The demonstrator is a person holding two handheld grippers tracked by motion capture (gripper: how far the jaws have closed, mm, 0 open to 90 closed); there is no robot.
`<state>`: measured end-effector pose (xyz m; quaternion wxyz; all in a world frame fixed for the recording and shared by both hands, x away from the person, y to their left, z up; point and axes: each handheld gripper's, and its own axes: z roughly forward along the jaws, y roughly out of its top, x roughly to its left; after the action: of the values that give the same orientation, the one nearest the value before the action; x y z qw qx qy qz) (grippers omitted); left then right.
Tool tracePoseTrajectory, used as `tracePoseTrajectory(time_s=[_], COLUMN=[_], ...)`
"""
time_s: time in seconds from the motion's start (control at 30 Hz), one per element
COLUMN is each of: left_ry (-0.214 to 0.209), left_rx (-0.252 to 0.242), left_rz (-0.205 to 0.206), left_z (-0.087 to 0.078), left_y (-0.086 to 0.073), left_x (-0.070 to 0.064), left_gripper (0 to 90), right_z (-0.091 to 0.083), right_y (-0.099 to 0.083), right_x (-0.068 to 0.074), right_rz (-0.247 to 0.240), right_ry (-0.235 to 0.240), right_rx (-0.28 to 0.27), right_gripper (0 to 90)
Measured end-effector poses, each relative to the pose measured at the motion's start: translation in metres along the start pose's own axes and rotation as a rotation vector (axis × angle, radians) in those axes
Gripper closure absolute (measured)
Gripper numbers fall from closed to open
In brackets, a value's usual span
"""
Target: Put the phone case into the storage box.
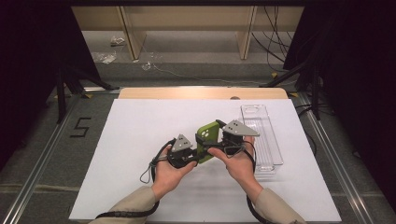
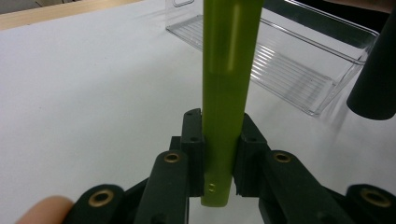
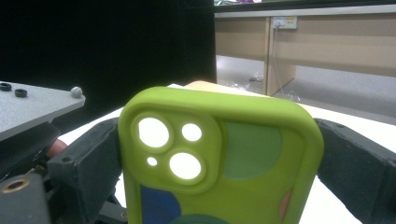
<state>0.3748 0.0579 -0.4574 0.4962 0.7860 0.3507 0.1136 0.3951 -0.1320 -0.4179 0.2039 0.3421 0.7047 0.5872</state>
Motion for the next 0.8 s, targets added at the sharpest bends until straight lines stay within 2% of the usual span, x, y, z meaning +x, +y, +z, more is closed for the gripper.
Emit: tracePoseTrajectory(time_s=[0.8], left_ry=[0.007], left_rx=[-0.005], left_rz=[-0.005], left_z=[0.0006], left_y=[-0.0007], left_x=[0.0006], left_gripper=[76.9], right_z=[0.0012], right_y=[-0.0013], right_x=[0.0019], right_rz=[0.014], right_ry=[-0.013], right_rx=[-0.007], right_gripper=[15.2])
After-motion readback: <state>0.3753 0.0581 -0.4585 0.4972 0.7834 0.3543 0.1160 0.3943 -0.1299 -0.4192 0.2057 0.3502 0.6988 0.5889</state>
